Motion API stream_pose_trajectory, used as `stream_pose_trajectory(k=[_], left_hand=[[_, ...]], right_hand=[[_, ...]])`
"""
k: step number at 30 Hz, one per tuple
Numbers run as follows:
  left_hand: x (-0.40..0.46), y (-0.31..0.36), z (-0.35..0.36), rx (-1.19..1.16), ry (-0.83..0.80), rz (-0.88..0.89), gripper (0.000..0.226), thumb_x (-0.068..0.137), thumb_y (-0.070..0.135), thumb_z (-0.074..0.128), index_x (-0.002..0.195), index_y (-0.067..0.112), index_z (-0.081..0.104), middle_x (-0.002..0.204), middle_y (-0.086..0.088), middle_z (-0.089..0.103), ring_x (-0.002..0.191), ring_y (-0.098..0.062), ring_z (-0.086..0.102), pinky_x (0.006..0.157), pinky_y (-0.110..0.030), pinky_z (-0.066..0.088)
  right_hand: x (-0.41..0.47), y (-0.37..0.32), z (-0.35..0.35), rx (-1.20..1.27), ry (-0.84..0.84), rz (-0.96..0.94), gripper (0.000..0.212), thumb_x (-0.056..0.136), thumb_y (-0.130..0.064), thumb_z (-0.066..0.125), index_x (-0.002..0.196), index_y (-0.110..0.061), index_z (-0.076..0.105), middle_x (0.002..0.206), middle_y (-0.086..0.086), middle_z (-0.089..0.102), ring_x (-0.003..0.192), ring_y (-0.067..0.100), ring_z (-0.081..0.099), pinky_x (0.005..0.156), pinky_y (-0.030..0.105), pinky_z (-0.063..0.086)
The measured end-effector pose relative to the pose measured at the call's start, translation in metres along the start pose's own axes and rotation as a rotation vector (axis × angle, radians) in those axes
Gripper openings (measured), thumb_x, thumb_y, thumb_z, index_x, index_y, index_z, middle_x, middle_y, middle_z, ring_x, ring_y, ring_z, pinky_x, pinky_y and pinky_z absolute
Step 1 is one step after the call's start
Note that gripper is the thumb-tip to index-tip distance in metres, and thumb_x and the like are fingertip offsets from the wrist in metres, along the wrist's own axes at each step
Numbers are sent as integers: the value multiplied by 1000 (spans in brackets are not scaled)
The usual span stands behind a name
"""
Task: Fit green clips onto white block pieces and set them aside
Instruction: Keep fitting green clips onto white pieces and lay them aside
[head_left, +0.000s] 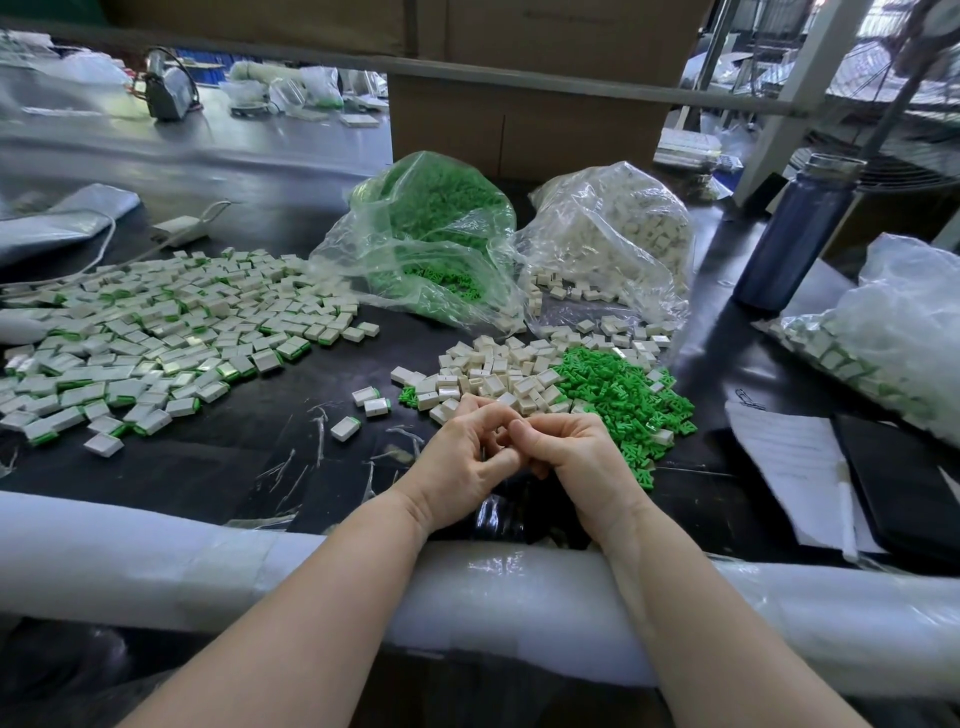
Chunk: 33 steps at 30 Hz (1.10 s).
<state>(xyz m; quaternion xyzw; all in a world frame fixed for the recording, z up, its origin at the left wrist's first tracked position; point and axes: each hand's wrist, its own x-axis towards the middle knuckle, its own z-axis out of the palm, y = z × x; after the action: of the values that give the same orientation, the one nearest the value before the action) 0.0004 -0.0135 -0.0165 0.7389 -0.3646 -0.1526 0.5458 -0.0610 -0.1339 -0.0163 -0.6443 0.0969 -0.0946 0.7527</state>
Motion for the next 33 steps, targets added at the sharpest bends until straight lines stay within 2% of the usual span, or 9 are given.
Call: stream_pose_trajectory(k=[7,13,15,18,21,24,26,29,33], left_hand=[[0,-1,-1,22,1,4,19,84,-3,57,88,15,59,105,-18,45,80,-17,44,75,-12,40],[2,-4,-1,-68,78,0,22,86,0,58,85,22,59,103,-11,46,77,-20,50,72,-13,46],[4,-6,-2,-79,131,-11,19,86,1,59,86,20,60,105,-12,47,81,-21,52,75,-15,47],[5,-8,-2,-75,158,-31,12,87,2,59,88,13,63,108,-13,48,83,-24,56,76,-17,49],[5,-9,-2,-65,159,-39,7,87,3,59,89,9,63,110,-13,48,80,-19,56,72,-12,49],[6,-11,-2,-44,155,-40,4,86,6,62,90,8,63,111,-11,48,75,-11,51,70,-7,45],[6,-11,-2,-21,149,-43,4,85,10,64,89,10,63,111,-11,48,79,-12,52,72,-8,45],[6,-12,-1,14,150,-49,4,84,12,65,88,11,63,112,-11,49,87,-19,55,76,-11,47],[6,-11,-1,8,137,-54,5,85,14,65,90,12,64,108,-8,51,85,-19,55,79,-17,49]], right_hand=[[0,0,-1,-23,3,-17,17,87,-2,58,74,1,68,47,-1,57,42,3,49,44,12,39],[0,0,1,-131,-15,-55,23,82,-31,58,82,-13,72,65,7,57,61,14,50,58,20,43],[1,1,1,-118,28,-70,19,87,-26,57,88,-14,71,72,7,63,66,14,56,61,22,48],[3,3,-2,-109,112,-94,13,89,-11,58,97,-4,66,78,3,67,67,8,62,57,20,53],[2,2,-3,-149,136,-139,5,86,-4,63,87,-7,66,78,6,66,66,10,62,55,26,55],[1,1,-4,-189,158,-161,10,82,-1,66,77,-10,66,71,8,66,62,17,63,56,32,56],[1,2,-3,-244,175,-178,12,80,-1,68,74,-11,65,71,9,66,65,21,62,62,38,56],[2,2,-1,-352,188,-201,15,81,-1,68,72,-13,65,70,4,65,66,16,60,67,34,54],[4,2,-1,-419,199,-198,12,84,-2,64,76,-11,62,72,1,62,70,15,57,71,33,51]])
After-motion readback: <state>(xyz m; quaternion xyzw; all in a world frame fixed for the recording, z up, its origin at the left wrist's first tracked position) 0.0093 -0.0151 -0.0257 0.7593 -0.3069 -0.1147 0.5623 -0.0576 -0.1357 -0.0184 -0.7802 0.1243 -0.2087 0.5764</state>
